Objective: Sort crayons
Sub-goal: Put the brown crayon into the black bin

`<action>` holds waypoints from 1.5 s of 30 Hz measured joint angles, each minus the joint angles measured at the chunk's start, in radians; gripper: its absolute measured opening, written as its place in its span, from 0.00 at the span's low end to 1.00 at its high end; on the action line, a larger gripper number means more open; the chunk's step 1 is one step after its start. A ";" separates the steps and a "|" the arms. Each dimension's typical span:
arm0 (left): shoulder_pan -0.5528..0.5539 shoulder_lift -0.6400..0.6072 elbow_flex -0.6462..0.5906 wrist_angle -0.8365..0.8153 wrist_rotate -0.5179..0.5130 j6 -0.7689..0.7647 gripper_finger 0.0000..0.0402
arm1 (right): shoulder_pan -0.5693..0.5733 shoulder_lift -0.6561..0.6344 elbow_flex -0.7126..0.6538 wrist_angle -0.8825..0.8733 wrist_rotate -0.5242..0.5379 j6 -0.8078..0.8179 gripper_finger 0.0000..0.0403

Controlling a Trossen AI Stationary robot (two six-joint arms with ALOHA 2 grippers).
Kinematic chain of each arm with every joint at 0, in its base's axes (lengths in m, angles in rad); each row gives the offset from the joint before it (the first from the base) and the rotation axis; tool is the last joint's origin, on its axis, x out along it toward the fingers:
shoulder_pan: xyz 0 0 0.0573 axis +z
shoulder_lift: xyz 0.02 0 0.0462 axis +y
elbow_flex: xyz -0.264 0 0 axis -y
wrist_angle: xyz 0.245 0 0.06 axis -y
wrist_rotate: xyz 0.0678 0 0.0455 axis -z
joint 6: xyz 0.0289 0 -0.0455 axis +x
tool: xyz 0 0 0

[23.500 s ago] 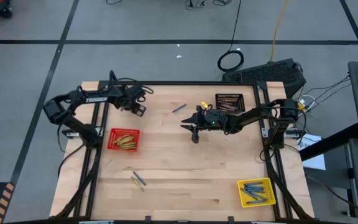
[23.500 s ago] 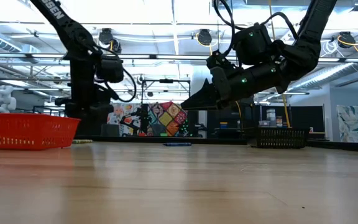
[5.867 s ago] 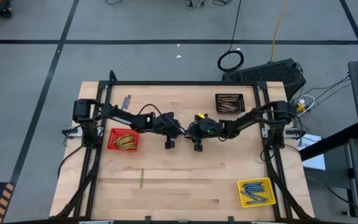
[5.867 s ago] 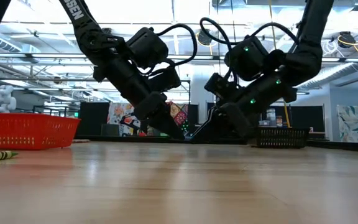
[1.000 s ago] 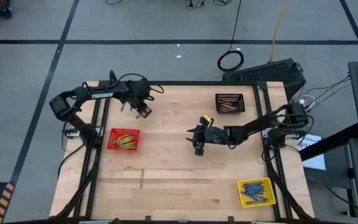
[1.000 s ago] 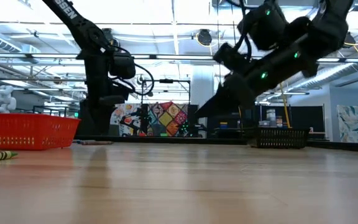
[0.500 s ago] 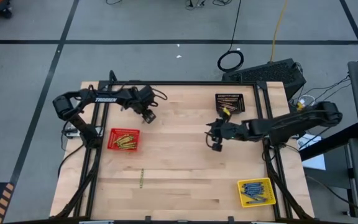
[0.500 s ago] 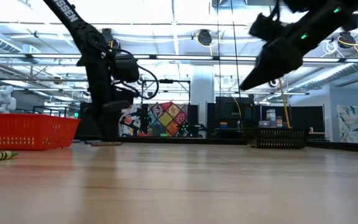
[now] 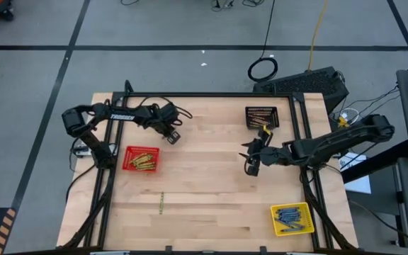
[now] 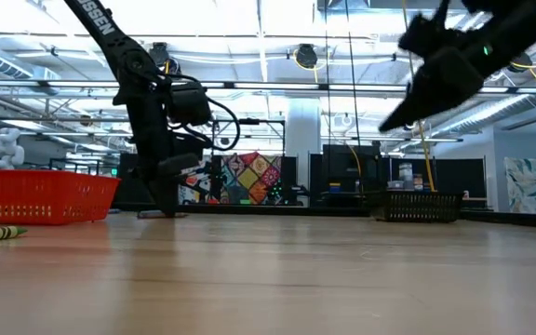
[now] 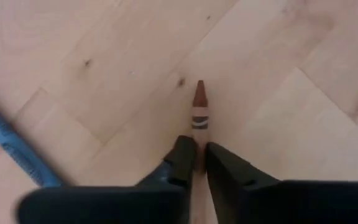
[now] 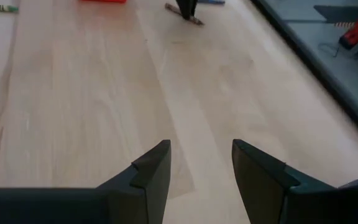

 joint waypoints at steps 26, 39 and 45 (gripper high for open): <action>-0.378 -0.048 -0.160 1.542 0.226 0.065 0.01 | 0.000 0.420 -0.259 1.355 -0.055 -0.088 0.38; -0.427 -0.043 -0.158 1.649 0.221 0.137 0.00 | -0.020 0.474 0.031 1.331 -0.031 -0.317 0.38; -0.427 -0.043 -0.156 1.652 0.221 0.138 0.00 | -0.046 0.474 0.049 1.253 -0.071 -0.249 0.32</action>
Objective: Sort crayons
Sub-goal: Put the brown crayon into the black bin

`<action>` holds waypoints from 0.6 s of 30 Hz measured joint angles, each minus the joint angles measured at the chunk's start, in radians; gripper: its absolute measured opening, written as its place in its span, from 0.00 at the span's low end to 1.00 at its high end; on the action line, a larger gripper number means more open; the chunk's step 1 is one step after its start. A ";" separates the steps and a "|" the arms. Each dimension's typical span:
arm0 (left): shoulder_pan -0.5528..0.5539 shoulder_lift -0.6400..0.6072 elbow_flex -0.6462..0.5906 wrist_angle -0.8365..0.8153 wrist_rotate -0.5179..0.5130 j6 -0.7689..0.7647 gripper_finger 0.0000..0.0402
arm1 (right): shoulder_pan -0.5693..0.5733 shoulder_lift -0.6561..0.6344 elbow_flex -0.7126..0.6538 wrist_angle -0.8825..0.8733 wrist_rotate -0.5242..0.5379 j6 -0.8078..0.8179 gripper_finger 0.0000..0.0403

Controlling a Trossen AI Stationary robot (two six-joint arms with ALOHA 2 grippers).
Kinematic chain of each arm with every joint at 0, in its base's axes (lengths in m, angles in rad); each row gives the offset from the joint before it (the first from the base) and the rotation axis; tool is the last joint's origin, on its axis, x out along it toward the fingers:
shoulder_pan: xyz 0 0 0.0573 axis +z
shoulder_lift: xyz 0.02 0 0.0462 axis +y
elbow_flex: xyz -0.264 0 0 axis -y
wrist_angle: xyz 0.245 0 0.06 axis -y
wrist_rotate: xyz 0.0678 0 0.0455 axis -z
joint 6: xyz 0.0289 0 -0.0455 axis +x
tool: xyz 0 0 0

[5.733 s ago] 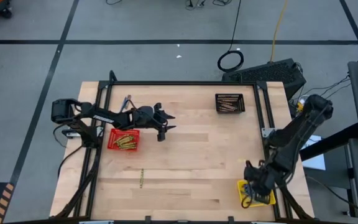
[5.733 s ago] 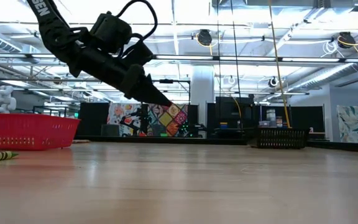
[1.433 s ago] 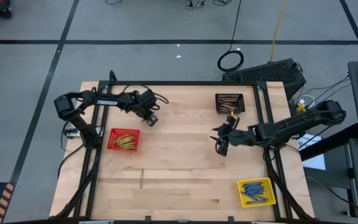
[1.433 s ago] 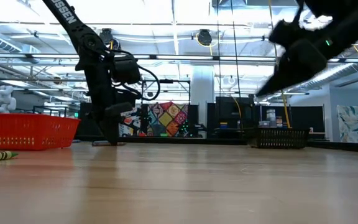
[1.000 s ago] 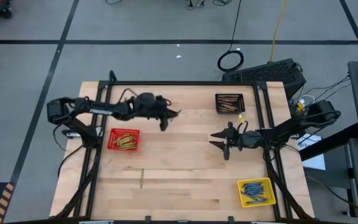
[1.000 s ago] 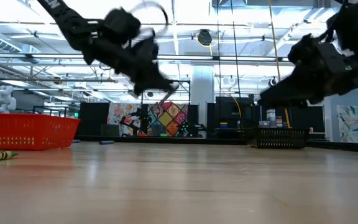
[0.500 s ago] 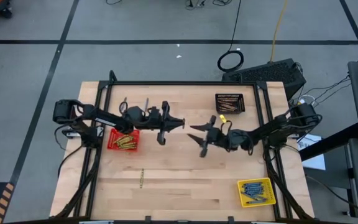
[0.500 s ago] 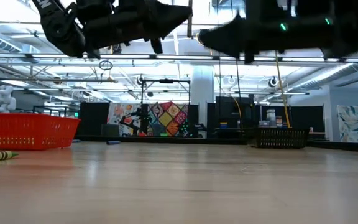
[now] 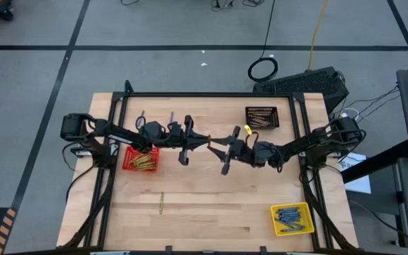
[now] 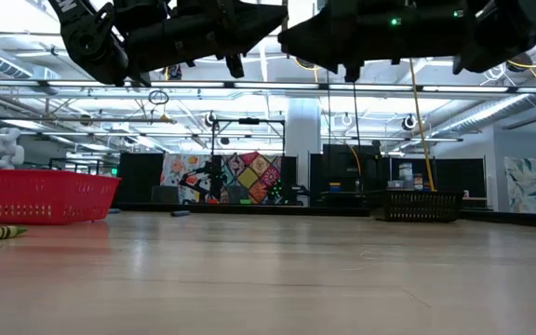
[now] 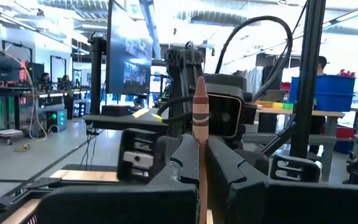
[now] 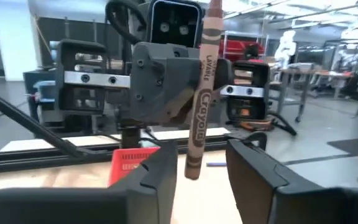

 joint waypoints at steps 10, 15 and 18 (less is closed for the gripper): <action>-0.001 0.000 0.000 -0.003 0.004 0.000 0.00 | -0.021 0.000 0.019 -0.026 -0.089 -0.015 0.15; 0.005 0.000 0.000 -0.043 0.008 0.040 0.05 | -0.015 -0.020 0.019 -0.112 -0.044 -0.015 0.02; 0.028 -0.038 0.000 -0.193 0.000 0.102 0.17 | -0.011 -0.098 0.019 -0.342 0.070 0.011 0.02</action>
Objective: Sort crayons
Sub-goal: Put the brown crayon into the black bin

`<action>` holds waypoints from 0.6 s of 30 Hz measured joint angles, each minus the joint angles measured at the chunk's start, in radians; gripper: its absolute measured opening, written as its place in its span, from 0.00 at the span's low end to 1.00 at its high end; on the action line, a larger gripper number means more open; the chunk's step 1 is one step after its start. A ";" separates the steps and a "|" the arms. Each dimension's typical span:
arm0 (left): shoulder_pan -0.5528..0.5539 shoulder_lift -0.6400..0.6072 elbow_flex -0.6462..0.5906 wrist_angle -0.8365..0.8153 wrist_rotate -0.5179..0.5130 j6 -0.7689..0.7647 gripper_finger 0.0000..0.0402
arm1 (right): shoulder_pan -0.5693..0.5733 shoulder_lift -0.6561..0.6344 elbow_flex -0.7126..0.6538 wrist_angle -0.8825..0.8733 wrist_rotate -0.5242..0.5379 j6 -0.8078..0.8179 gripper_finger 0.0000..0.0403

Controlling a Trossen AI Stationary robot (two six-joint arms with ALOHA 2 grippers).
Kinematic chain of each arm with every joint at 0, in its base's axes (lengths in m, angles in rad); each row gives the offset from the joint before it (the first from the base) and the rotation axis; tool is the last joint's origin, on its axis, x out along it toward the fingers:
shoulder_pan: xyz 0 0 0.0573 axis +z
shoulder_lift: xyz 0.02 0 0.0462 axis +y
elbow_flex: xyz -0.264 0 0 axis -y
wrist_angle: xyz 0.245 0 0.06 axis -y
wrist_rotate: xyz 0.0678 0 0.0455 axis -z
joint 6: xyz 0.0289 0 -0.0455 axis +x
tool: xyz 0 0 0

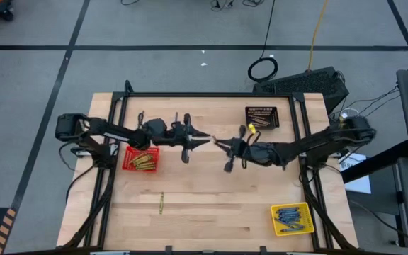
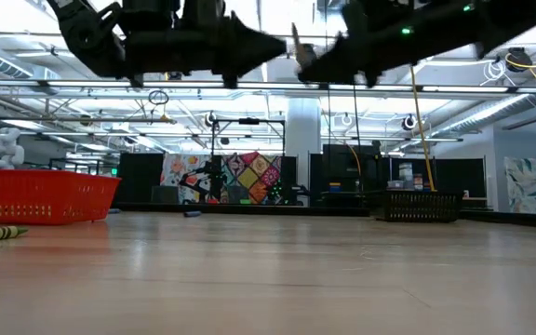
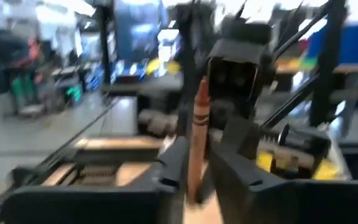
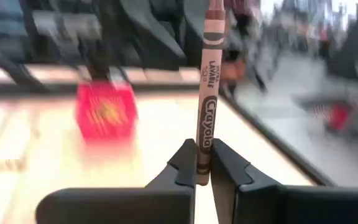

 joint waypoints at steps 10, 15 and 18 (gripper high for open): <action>0.072 -0.153 0.001 -0.587 -0.280 0.026 0.51 | -0.332 -0.365 0.188 -1.483 -0.105 0.344 0.00; 0.071 -0.153 0.001 -0.604 -0.304 0.022 0.52 | -0.611 -0.274 0.274 -1.744 -0.240 0.099 0.00; 0.068 -0.153 0.001 -0.605 -0.308 0.019 0.52 | -0.722 -0.176 0.279 -1.768 -0.234 -0.082 0.01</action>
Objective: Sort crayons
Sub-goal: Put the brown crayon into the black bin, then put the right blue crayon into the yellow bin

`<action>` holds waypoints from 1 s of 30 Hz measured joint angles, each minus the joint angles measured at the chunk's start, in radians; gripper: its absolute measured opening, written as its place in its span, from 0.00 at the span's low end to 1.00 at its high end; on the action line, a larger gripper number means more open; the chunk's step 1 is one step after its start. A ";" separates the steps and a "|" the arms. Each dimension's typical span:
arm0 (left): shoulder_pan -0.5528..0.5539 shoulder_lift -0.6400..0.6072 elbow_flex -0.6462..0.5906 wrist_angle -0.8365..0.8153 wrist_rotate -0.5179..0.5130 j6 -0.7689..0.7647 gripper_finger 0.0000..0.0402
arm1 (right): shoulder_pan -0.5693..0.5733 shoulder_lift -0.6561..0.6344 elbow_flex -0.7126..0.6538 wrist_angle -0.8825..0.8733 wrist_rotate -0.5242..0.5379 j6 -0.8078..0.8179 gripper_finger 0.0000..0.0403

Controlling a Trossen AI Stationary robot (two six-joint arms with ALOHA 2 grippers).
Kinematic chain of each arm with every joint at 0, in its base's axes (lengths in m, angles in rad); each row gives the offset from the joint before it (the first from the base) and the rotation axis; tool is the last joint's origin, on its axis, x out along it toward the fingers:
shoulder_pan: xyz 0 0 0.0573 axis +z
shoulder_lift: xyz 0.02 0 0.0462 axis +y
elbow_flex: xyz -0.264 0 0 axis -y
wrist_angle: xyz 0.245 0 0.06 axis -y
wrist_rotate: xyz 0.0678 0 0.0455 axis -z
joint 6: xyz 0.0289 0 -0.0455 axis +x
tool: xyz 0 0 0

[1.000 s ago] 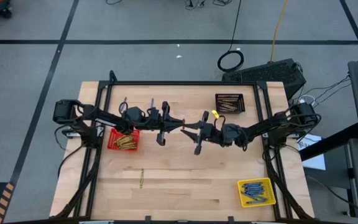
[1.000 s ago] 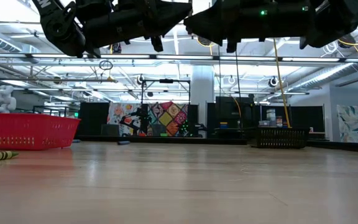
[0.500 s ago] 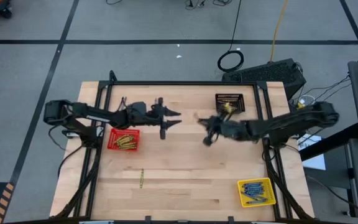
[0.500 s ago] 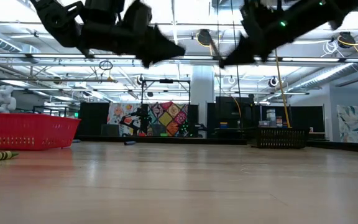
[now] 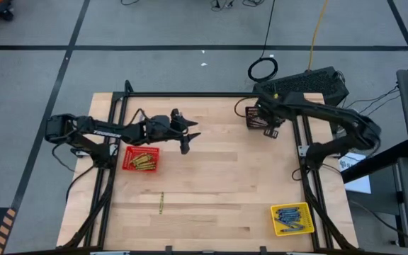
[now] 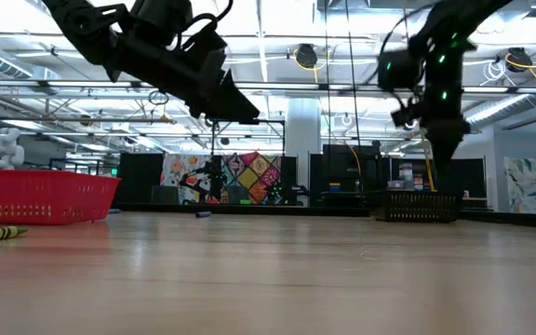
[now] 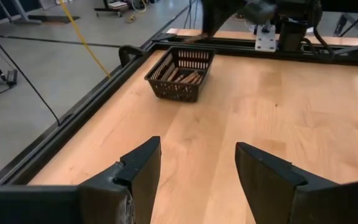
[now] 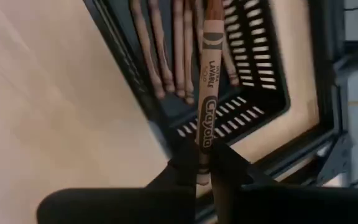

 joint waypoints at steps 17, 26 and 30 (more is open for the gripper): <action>-0.015 -0.001 0.000 -0.243 -0.145 -0.126 0.52 | -0.066 0.198 0.091 0.122 0.038 -0.220 0.29; 0.029 0.072 -0.001 -0.284 -0.310 -0.459 0.52 | 0.154 0.083 -0.155 1.009 -0.343 0.076 0.23; 0.129 0.148 0.012 -0.295 -0.282 -0.523 0.52 | 0.302 0.114 -0.273 1.464 -0.287 0.128 0.18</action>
